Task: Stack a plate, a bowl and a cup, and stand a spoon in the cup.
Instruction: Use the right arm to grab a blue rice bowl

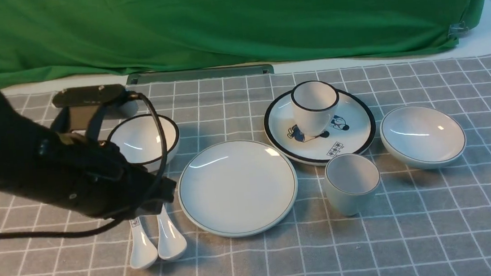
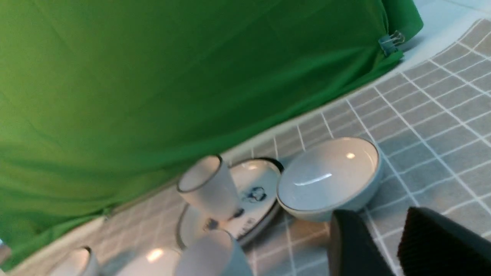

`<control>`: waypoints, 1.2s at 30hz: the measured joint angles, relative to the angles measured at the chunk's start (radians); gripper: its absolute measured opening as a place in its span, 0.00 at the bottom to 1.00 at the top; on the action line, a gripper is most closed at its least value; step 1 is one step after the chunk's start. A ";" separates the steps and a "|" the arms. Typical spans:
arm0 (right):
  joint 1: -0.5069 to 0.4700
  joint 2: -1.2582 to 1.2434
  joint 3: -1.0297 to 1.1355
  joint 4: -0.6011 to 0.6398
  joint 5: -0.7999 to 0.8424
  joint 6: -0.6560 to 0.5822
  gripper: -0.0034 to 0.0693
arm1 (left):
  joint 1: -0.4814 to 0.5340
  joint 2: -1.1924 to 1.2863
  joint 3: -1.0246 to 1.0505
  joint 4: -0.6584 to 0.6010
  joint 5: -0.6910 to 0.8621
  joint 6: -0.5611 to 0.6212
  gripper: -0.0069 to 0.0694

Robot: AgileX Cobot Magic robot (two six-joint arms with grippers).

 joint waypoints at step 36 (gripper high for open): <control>0.311 0.575 -0.647 0.005 0.672 -0.520 0.22 | 0.041 0.576 -0.292 0.253 -0.026 -0.311 0.52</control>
